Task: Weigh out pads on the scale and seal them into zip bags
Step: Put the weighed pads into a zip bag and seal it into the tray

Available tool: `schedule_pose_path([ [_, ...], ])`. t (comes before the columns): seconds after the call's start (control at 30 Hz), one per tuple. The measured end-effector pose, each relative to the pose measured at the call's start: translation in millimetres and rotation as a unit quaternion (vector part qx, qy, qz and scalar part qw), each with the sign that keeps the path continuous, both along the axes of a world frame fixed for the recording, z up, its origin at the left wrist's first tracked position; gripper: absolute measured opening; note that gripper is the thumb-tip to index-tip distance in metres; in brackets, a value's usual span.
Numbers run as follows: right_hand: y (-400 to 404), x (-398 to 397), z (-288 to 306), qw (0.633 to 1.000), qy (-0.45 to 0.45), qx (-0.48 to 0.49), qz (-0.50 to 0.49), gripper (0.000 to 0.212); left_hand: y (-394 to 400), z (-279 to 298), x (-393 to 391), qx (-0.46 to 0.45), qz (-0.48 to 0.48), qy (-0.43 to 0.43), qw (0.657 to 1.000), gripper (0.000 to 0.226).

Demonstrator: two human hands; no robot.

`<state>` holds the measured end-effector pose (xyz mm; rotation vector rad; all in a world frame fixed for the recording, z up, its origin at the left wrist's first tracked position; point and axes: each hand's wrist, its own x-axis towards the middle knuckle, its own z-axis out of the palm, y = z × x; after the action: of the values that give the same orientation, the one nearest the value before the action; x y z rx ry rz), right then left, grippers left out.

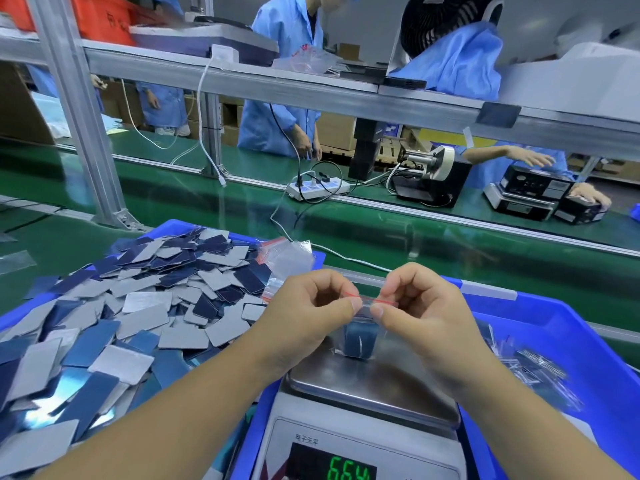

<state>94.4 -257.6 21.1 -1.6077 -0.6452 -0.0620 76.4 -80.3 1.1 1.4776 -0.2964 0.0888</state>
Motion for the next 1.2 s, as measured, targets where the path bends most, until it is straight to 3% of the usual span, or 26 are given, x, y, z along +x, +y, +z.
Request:
schedule_pose_path([
  [0.13,-0.6,0.0,0.0,1.000,0.005,-0.003,0.007,0.019,-1.7,-1.0,1.1,0.051,0.016,-0.023,0.998,0.007],
  [0.8,-19.1,9.2,8.7,1.000,-0.011,-0.022,0.017,0.028,13.1,10.1,6.5,0.055,0.015,0.003,0.998,0.007],
  [0.97,-19.5,12.2,5.3,0.998,0.008,-0.041,0.040,0.017,8.5,5.5,8.0,0.036,0.016,0.011,0.999,0.009],
  [1.07,-16.2,14.7,1.6,0.994,-0.013,-0.106,-0.004,0.006,6.7,2.4,9.1,0.043,0.047,0.000,0.998,0.008],
  [1.2,-17.8,23.1,-5.3,0.984,-0.017,-0.154,-0.089,0.015,7.2,-3.9,9.5,0.133,0.099,-0.031,0.986,0.008],
])
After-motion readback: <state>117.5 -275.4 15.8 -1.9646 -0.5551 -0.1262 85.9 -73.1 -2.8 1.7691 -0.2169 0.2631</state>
